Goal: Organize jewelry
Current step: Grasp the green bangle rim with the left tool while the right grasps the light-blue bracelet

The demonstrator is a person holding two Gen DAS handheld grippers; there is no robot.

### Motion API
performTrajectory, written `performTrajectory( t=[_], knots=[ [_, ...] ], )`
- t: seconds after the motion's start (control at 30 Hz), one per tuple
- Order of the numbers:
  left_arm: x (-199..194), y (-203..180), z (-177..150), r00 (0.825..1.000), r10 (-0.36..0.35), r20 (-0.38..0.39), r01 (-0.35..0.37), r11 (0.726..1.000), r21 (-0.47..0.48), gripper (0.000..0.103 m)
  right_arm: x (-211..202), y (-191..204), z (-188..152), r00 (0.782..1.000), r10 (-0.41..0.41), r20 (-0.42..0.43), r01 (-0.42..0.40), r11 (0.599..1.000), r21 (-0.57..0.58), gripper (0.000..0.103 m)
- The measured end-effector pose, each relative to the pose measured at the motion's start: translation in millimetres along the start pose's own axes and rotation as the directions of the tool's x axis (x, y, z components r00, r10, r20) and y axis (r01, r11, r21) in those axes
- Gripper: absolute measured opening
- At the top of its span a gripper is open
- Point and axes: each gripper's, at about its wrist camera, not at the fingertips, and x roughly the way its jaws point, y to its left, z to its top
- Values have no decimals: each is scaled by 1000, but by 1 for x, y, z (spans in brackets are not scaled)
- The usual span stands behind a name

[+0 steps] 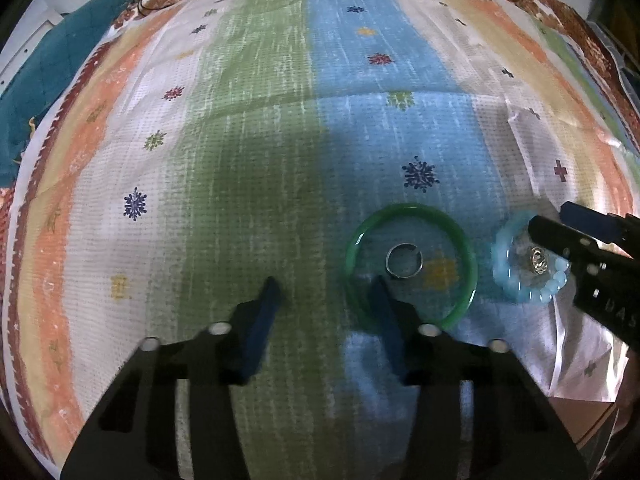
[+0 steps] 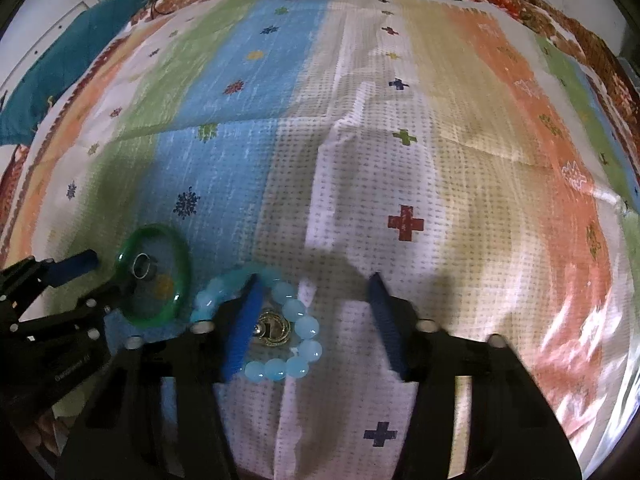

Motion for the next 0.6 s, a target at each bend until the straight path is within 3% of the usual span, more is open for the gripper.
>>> performTrajectory(
  t=[0.07,0.17,0.2,0.6],
  knots=[
    [0,0,-1,1000,2,-1,-2,1000,3,31,1,-2,0,1000,1,-10,-1,1000,5,21],
    [-1,3,-1,1000,6,-5,-6,1000,-3,18,1,-4,-1,999,31,-15,-31,999,14,14],
    [-2,3,-1,1000,3,-6,-3,1000,-5,9,1,-4,-1,999,31,-14,-31,999,12,14],
    [-29,9,2,998,-11,55,12,1000,-22,7,-29,-6,-4,999,18,48,-18,1000,0,12]
  ],
)
